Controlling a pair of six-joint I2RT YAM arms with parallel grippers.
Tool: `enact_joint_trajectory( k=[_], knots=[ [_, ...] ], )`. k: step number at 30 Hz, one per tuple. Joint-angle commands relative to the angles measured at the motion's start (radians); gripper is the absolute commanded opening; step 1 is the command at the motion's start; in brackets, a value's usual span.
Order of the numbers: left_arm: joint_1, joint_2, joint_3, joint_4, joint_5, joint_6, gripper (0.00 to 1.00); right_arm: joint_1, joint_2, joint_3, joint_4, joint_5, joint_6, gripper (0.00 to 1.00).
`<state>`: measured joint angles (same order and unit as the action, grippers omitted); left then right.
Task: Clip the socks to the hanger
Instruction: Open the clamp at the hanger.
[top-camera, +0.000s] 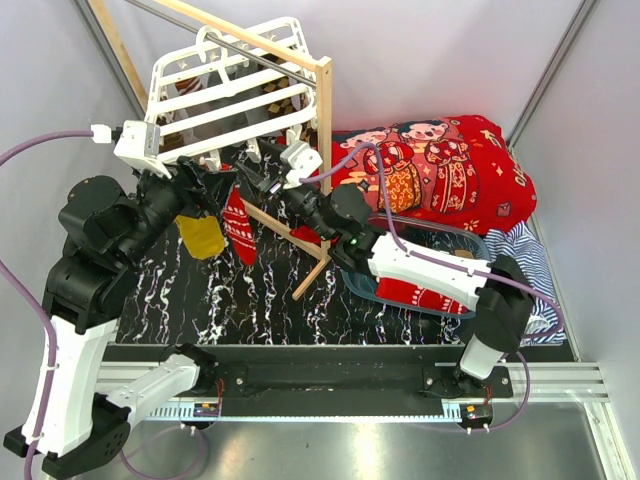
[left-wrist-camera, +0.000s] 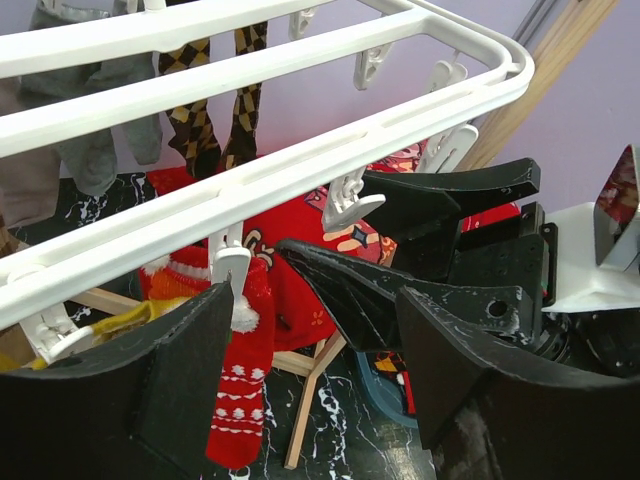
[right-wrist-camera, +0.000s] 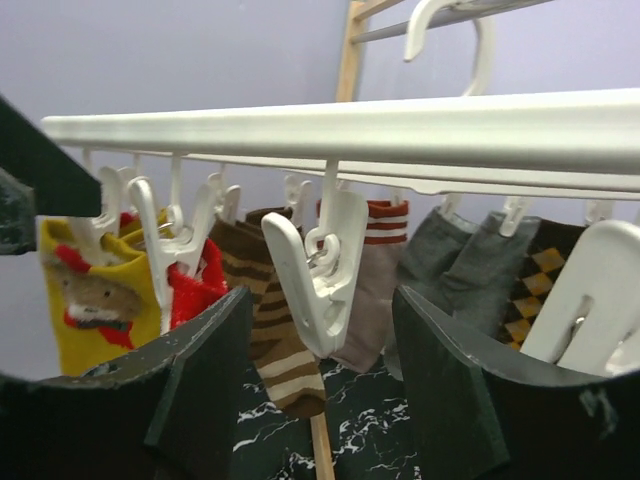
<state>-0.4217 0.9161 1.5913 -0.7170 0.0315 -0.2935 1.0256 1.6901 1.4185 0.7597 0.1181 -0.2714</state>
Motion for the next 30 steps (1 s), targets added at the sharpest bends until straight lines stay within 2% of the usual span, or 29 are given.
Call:
enact_joint_trajectory(
  k=[1, 14, 30],
  knots=[
    [0.0, -0.008, 0.033, 0.044, 0.019, -0.007, 0.7, 0.019, 0.025, 0.0, 0.145, 0.184, -0.057, 0.66],
    [0.0, -0.013, 0.033, 0.047, 0.024, -0.013, 0.7, 0.039, 0.06, 0.026, 0.204, 0.264, -0.135, 0.63],
    [0.0, 0.0, 0.016, 0.053, 0.027, -0.026, 0.7, 0.077, 0.098, 0.071, 0.285, 0.371, -0.284, 0.65]
  ],
)
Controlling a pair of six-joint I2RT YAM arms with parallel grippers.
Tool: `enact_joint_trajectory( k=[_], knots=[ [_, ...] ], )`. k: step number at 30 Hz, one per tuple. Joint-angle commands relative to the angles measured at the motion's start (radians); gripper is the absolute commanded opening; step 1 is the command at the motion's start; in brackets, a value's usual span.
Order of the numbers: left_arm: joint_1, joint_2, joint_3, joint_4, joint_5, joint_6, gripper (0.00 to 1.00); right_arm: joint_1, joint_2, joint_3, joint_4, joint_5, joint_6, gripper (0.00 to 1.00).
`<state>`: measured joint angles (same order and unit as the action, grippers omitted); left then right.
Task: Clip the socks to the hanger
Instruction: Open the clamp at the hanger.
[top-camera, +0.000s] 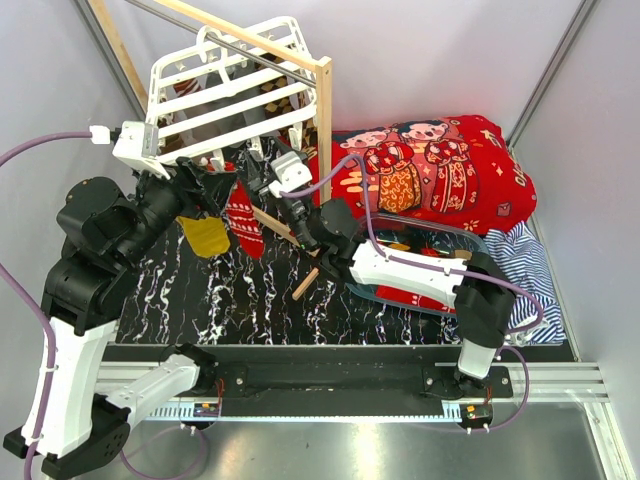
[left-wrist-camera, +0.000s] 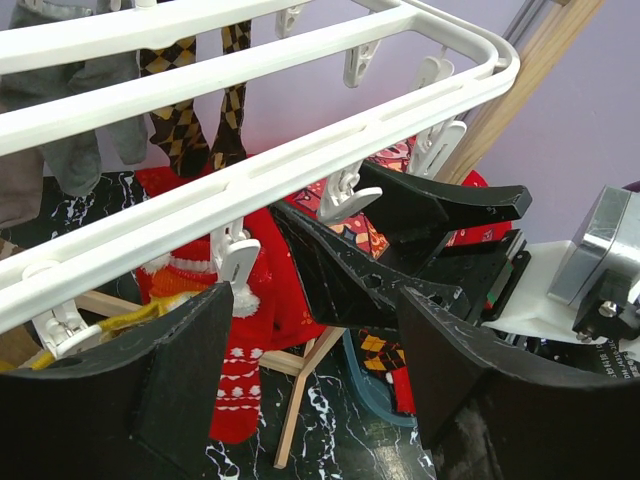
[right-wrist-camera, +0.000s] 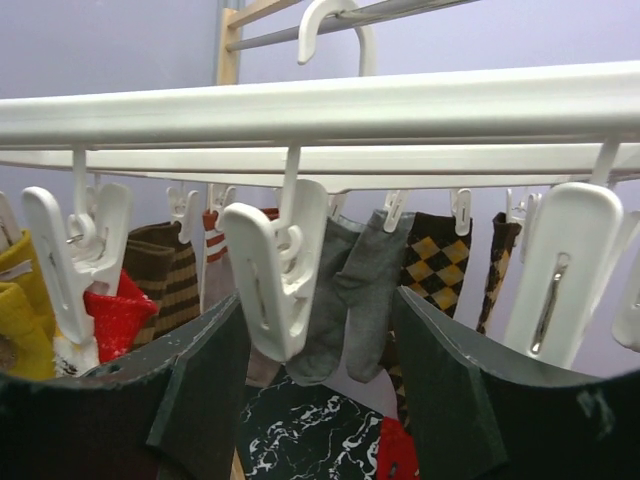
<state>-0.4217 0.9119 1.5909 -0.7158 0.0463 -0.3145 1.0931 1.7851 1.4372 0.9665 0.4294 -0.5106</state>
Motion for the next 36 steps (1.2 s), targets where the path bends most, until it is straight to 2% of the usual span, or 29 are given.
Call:
enact_joint_trajectory(
  k=[1, 4, 7, 8, 11, 12, 15, 22, 29, 36],
  knots=[
    [0.0, 0.004, 0.014, 0.052, 0.012, -0.002, 0.7, 0.008, 0.004, 0.055, 0.08, 0.065, -0.051, 0.64],
    [0.0, 0.007, 0.014, 0.05, 0.006, 0.0, 0.7, 0.011, 0.0, 0.06, 0.08, 0.068, -0.058, 0.59],
    [0.0, 0.007, 0.015, 0.05, 0.001, 0.005, 0.7, 0.011, -0.015, 0.057, 0.066, 0.06, -0.055, 0.44],
    [0.0, 0.007, 0.014, 0.05, -0.008, 0.008, 0.7, 0.011, -0.021, 0.055, 0.048, 0.054, -0.052, 0.33],
    [0.0, 0.005, 0.012, 0.05, -0.028, 0.015, 0.7, 0.011, -0.05, 0.046, -0.012, 0.037, -0.032, 0.22],
    [0.0, 0.005, 0.014, 0.049, -0.032, 0.02, 0.7, 0.01, -0.067, 0.037, -0.032, 0.026, -0.025, 0.16],
    [0.0, 0.01, 0.026, 0.044, -0.039, 0.026, 0.71, 0.01, -0.101, 0.028, -0.123, -0.03, 0.01, 0.09],
    [0.0, 0.021, 0.063, 0.032, -0.011, 0.034, 0.71, 0.008, -0.165, 0.034, -0.34, -0.207, 0.095, 0.03],
    [0.0, 0.03, 0.09, 0.032, 0.075, 0.048, 0.71, -0.001, -0.188, 0.104, -0.584, -0.388, 0.17, 0.01],
    [0.0, 0.035, 0.084, 0.033, 0.132, 0.06, 0.71, -0.032, -0.196, 0.146, -0.699, -0.54, 0.262, 0.01]
  ],
)
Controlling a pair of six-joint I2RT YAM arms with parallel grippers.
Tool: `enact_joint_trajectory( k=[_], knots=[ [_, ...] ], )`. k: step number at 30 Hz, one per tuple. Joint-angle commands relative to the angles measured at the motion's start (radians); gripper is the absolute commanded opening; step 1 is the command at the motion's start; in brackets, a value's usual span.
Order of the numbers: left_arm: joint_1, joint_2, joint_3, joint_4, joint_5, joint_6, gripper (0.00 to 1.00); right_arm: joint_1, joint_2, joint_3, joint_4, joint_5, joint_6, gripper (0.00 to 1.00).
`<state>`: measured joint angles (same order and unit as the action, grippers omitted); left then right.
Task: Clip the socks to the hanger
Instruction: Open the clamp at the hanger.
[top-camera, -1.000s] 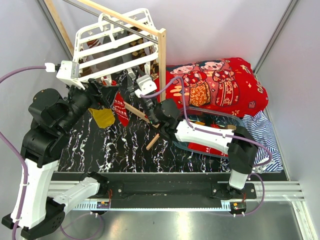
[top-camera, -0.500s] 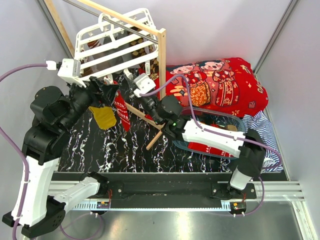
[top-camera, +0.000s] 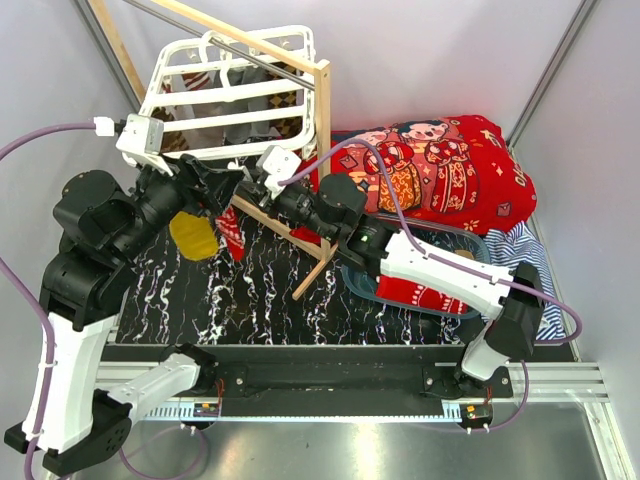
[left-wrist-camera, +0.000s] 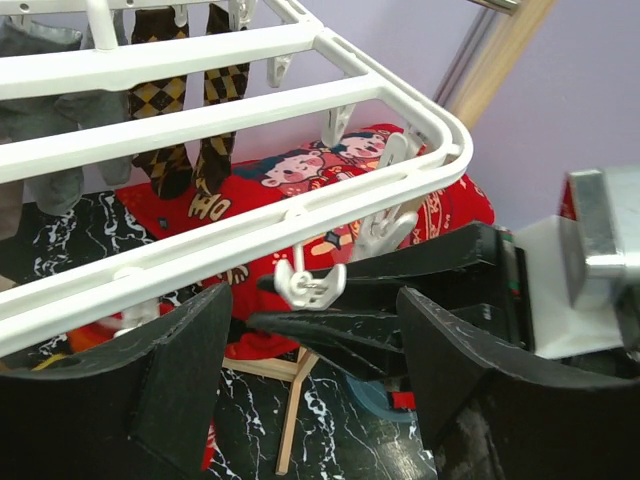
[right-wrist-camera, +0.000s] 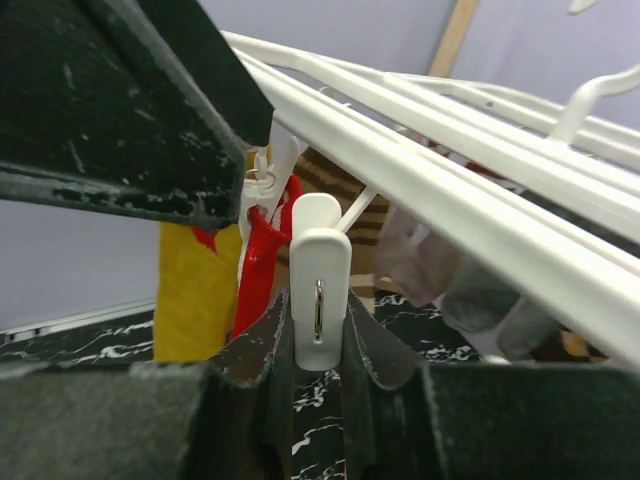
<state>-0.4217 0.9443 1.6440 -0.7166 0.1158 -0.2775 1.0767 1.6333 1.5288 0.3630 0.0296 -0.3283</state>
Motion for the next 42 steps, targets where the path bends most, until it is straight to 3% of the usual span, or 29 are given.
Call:
enact_joint_trajectory(
  k=[1, 10, 25, 30, 35, 42],
  knots=[
    [0.0, 0.001, 0.03, 0.035, 0.058, 0.021, 0.71, -0.026, -0.046, 0.059, -0.102, -0.152, 0.101, 0.01],
    [0.0, 0.008, -0.016, 0.042, -0.016, -0.025, 0.73, -0.073, -0.043, 0.099, -0.156, -0.232, 0.21, 0.01],
    [0.0, 0.017, -0.125, 0.187, -0.062, -0.192, 0.72, -0.084, -0.02, 0.131, -0.196, -0.227, 0.232, 0.01],
    [0.0, 0.013, -0.139, 0.227, -0.111, -0.226, 0.67, -0.083, -0.016, 0.129, -0.194, -0.22, 0.232, 0.01],
    [0.0, 0.014, -0.153, 0.259, -0.137, -0.236, 0.54, -0.084, -0.006, 0.122, -0.191, -0.209, 0.233, 0.01],
    [0.0, 0.034, -0.156, 0.266, -0.125, -0.181, 0.45, -0.083, 0.011, 0.126, -0.202, -0.192, 0.239, 0.02]
  ],
)
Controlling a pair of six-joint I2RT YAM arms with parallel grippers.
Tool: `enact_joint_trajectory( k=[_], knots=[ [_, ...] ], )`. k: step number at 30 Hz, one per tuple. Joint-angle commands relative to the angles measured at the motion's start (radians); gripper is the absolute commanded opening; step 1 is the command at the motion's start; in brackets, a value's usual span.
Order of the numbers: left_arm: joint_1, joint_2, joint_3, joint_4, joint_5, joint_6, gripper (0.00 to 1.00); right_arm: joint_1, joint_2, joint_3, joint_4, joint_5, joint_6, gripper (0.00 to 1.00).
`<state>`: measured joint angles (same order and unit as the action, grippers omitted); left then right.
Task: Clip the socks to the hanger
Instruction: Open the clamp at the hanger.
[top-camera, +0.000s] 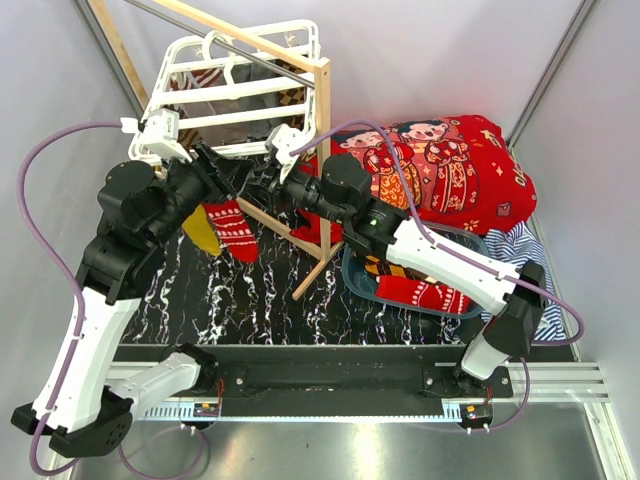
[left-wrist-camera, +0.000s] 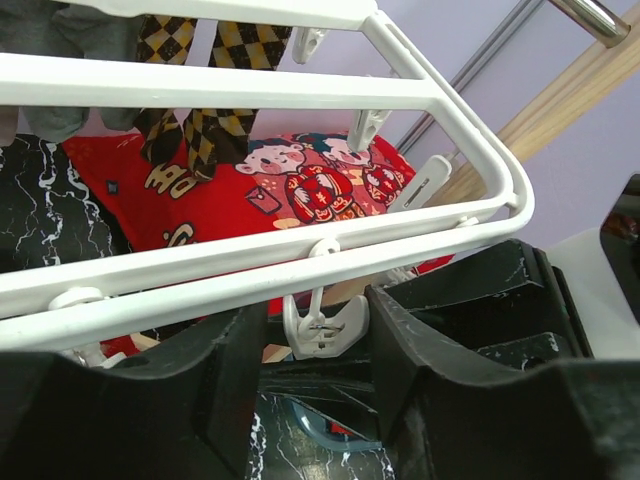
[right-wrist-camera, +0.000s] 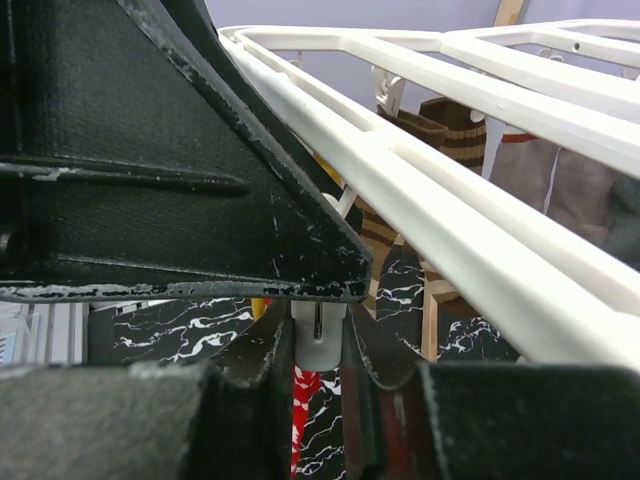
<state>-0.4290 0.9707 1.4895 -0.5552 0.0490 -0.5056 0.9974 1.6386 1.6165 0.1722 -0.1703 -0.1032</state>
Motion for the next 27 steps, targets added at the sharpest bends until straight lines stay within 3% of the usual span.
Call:
enact_joint_trajectory(
  k=[1, 8, 14, 16, 20, 27],
  knots=[
    [0.007, 0.01, -0.002, 0.106, -0.058, 0.058, 0.44, -0.003, 0.009, 0.042, -0.016, 0.009, 0.013, 0.02],
    [0.006, 0.008, -0.025, 0.101, -0.075, 0.145, 0.24, -0.005, 0.032, 0.049, -0.028, 0.048, 0.014, 0.04],
    [0.007, 0.016, -0.025, 0.086, -0.101, 0.187, 0.06, -0.003, 0.006, 0.022, -0.03, 0.063, 0.014, 0.45],
    [0.007, 0.014, -0.026, 0.084, -0.107, 0.193, 0.04, -0.003, -0.012, -0.001, -0.042, 0.069, 0.014, 0.57],
    [0.007, 0.016, -0.028, 0.084, -0.107, 0.196, 0.04, -0.005, -0.094, -0.075, -0.092, 0.09, 0.013, 0.7],
    [0.007, 0.013, -0.028, 0.083, -0.109, 0.187, 0.06, -0.02, -0.295, -0.277, -0.351, 0.155, 0.01, 0.77]
  ],
)
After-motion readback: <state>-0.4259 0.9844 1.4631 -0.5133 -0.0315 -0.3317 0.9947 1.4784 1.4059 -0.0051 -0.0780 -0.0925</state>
